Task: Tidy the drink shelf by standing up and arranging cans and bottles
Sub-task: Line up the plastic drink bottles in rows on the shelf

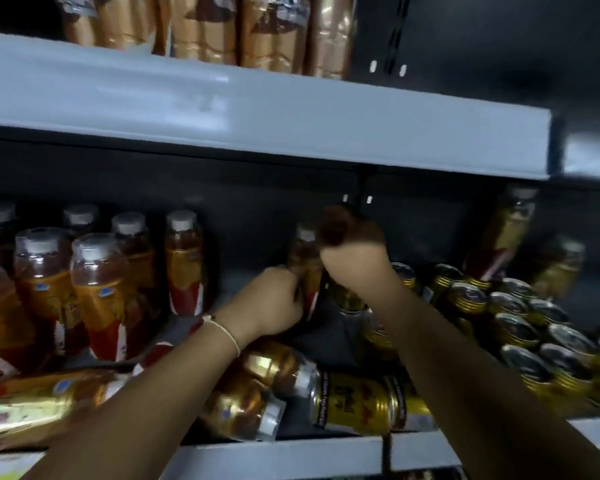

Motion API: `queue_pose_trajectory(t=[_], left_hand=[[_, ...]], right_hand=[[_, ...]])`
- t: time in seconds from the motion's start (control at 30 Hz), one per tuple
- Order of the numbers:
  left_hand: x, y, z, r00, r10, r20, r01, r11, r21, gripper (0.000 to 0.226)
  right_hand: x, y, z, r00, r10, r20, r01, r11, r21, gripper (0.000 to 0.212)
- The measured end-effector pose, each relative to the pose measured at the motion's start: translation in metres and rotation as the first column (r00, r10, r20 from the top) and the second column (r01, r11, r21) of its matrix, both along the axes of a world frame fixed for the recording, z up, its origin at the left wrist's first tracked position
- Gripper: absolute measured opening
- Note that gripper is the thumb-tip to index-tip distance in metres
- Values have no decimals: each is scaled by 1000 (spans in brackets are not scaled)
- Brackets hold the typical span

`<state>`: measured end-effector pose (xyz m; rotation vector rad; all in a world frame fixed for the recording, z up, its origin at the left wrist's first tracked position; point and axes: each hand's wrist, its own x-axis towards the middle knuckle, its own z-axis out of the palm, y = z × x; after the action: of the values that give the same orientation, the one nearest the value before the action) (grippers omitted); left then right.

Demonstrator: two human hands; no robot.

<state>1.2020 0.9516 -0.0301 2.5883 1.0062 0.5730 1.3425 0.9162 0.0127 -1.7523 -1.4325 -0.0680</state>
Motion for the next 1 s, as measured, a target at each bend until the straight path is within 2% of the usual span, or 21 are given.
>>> queue_pose_trajectory(t=[0.1,0.2,0.3,0.43,0.53,0.6,0.7,0.8,0.9,1.0], left_hand=[[45,-15,14,992,-66,103,58,996,73,27],[92,-27,22,982,-156,106,141,981,132,28],[138,-35,25,971,-221,89,207,968,143,29],[198,-40,25,969,-246,31,240,962,131,42],[236,-40,24,966,-260,-17,260,959,111,67],[256,-40,22,969,-245,-42,247,966,81,80],[279,-40,19,974,-219,-58,221,975,38,83],[291,-39,17,974,-207,-90,206,978,-18,81],[297,-36,15,976,-189,-112,185,982,-44,79],[298,-34,15,978,-176,-115,169,983,-67,77]], right_hand=[[51,-25,12,996,-86,27,85,995,57,9],[100,-47,14,987,-151,47,149,988,41,15],[150,-64,9,982,-188,-32,188,982,-16,14],[205,-83,1,947,-194,-255,225,970,95,19],[242,-89,-4,923,-301,-239,328,941,79,10],[265,-87,-9,919,-312,-241,328,944,31,34],[287,-86,-14,901,-423,-102,425,905,7,60],[301,-80,-17,886,-441,-141,448,894,17,81],[314,-69,-16,891,-418,-178,416,908,-52,88],[322,-58,-18,905,-383,-187,376,924,-69,82]])
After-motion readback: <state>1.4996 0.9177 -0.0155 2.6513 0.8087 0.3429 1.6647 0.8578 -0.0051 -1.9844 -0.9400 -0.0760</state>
